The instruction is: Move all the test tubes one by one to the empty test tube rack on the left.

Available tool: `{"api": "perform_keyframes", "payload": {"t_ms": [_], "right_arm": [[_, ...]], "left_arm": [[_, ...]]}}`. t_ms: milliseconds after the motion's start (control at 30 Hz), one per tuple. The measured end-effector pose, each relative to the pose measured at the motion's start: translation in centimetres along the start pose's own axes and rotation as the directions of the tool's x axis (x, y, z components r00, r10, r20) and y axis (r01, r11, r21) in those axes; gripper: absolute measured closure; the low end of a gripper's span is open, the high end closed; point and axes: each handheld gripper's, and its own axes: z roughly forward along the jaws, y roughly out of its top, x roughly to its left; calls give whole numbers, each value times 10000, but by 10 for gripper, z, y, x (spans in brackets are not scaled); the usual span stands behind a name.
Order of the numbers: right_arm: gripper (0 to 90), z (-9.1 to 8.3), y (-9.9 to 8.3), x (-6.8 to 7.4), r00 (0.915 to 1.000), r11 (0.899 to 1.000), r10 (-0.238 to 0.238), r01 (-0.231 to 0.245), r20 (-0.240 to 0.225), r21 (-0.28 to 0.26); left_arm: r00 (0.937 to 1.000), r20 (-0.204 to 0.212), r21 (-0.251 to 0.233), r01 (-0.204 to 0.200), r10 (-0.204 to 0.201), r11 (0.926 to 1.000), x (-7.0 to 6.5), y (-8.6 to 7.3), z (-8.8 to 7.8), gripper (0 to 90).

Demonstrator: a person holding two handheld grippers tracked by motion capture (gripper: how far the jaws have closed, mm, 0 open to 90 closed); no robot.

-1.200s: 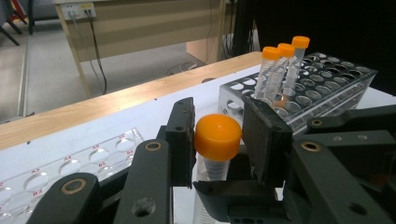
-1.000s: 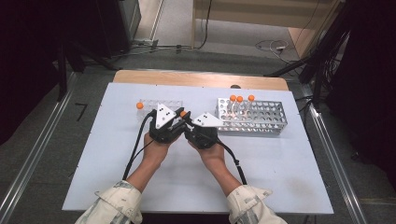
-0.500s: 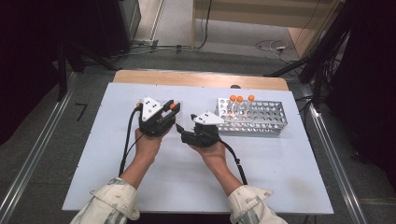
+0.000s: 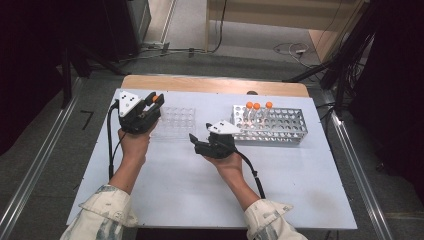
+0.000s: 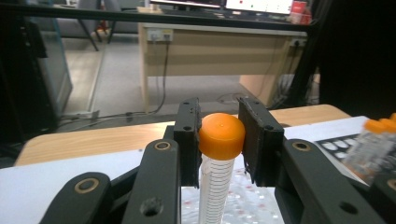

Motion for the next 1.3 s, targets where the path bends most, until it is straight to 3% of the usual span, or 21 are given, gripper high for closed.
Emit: {"api": "perform_keyframes", "payload": {"t_ms": [167, 367, 600, 1000, 1300], "right_arm": [[286, 0, 0, 1, 10000, 10000, 15, -15, -4, 18], [285, 0, -1, 0, 10000, 10000, 33, -33, 0, 40], [289, -2, -1, -2, 10000, 10000, 40, -40, 25, 0], [297, -3, -1, -2, 10000, 10000, 9, -9, -11, -26], [302, -2, -2, -1, 10000, 10000, 11, -11, -22, -7]], "left_arm": [[9990, -369, 182, -238, 244, 9996, 7, -4, 7, 700], [9984, -484, 427, -259, 280, 9988, 11, -11, 14, 700], [9986, -371, 564, -347, 368, 9978, 12, -15, 18, 700], [9970, -413, 1176, -603, 655, 9912, 13, -38, 28, 698], [9952, -389, 1149, -846, 896, 9898, 10, -42, 28, 694]]}}
